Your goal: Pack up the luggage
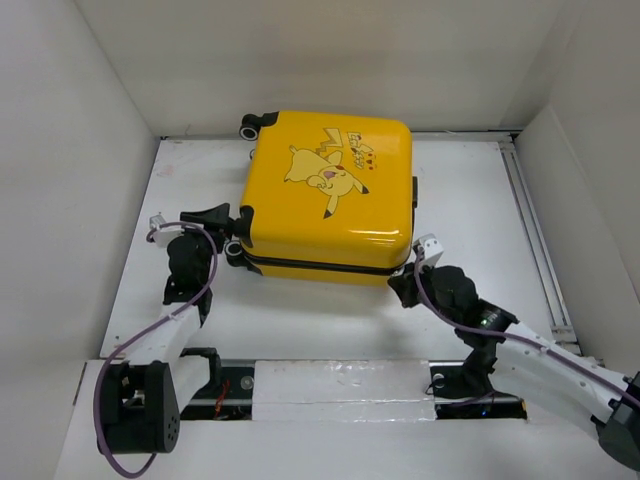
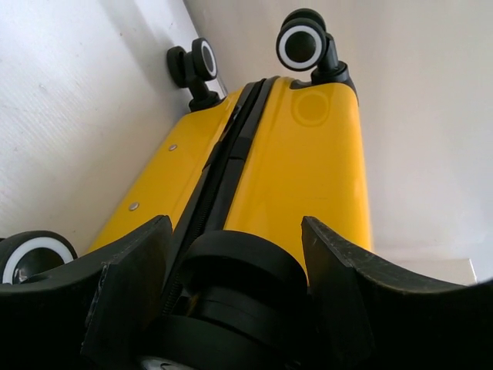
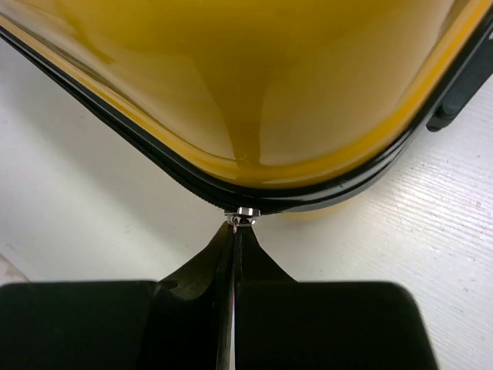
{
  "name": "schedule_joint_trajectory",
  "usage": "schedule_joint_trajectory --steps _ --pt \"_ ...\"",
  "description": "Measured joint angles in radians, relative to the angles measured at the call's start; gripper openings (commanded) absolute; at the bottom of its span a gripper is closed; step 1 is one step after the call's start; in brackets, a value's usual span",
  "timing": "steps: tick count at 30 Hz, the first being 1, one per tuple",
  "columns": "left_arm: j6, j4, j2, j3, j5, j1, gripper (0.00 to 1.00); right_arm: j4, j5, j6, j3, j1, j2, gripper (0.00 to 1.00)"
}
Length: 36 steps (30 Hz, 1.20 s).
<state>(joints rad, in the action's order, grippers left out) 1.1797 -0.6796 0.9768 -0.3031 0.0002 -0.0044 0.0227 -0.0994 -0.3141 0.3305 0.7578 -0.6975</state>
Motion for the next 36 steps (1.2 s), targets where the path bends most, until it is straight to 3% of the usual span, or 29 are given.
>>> schedule_joint_trajectory --steps 4,10,24,30,36 --pt "-0.013 0.000 -0.029 0.000 0.000 0.001 0.00 0.103 -0.074 -0.014 0.062 0.090 0.007 0.00" --pt "-0.021 -0.006 -0.077 0.001 0.014 0.002 0.00 0.236 -0.059 -0.019 0.162 0.151 -0.076 0.00" --pt "-0.025 -0.011 -0.122 0.054 0.037 -0.018 0.00 -0.032 -0.060 0.069 0.397 0.274 -0.591 0.00" --pt "-0.053 -0.042 -0.095 0.049 -0.169 -0.284 0.00 -0.142 -0.055 0.119 0.478 0.265 -0.737 0.00" --pt "-0.082 -0.057 0.001 -0.021 -0.283 -0.533 0.00 -0.079 0.007 0.186 0.480 0.171 -0.689 0.00"
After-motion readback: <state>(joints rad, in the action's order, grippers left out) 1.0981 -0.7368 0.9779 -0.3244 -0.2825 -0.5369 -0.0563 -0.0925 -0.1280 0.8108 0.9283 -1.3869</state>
